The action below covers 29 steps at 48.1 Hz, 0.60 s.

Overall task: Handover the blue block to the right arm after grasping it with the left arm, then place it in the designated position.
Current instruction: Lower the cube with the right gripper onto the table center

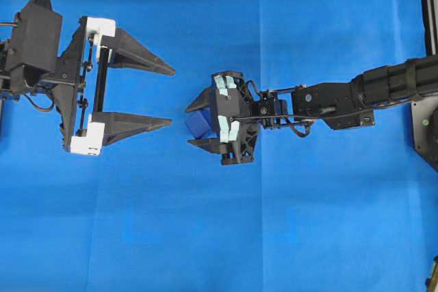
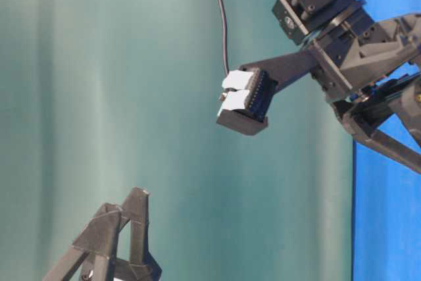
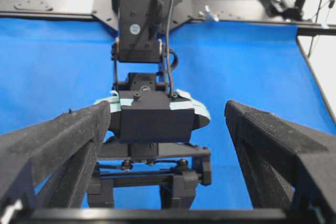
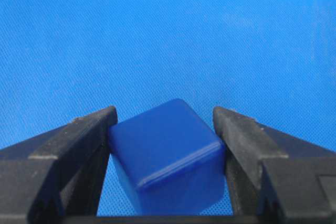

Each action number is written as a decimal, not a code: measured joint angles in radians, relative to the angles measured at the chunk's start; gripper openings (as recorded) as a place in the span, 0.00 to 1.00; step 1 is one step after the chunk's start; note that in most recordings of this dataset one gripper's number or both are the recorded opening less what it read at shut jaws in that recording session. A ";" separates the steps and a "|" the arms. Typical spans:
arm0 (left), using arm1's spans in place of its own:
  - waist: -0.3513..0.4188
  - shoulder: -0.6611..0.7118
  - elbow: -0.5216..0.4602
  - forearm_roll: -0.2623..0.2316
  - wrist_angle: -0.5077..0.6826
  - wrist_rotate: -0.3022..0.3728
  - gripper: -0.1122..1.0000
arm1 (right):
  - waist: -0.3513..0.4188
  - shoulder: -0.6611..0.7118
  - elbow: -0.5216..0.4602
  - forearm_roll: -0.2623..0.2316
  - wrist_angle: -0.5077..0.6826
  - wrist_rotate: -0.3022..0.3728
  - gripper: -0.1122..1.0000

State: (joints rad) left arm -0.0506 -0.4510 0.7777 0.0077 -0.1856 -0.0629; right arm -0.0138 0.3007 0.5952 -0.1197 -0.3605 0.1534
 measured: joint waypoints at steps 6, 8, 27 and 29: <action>-0.002 0.000 0.000 0.002 0.000 0.000 0.94 | 0.002 0.002 0.000 0.000 0.000 0.000 0.52; 0.000 0.000 0.000 0.000 -0.002 0.000 0.94 | 0.002 0.000 0.000 0.000 0.000 0.000 0.52; 0.000 0.000 0.000 0.002 -0.002 0.000 0.94 | 0.000 0.002 0.000 0.005 0.018 0.002 0.52; 0.000 0.000 0.000 0.000 -0.002 0.000 0.94 | 0.002 0.002 0.000 0.005 0.025 0.002 0.52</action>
State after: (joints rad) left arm -0.0506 -0.4510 0.7777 0.0077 -0.1871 -0.0629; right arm -0.0123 0.3022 0.5952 -0.1150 -0.3359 0.1549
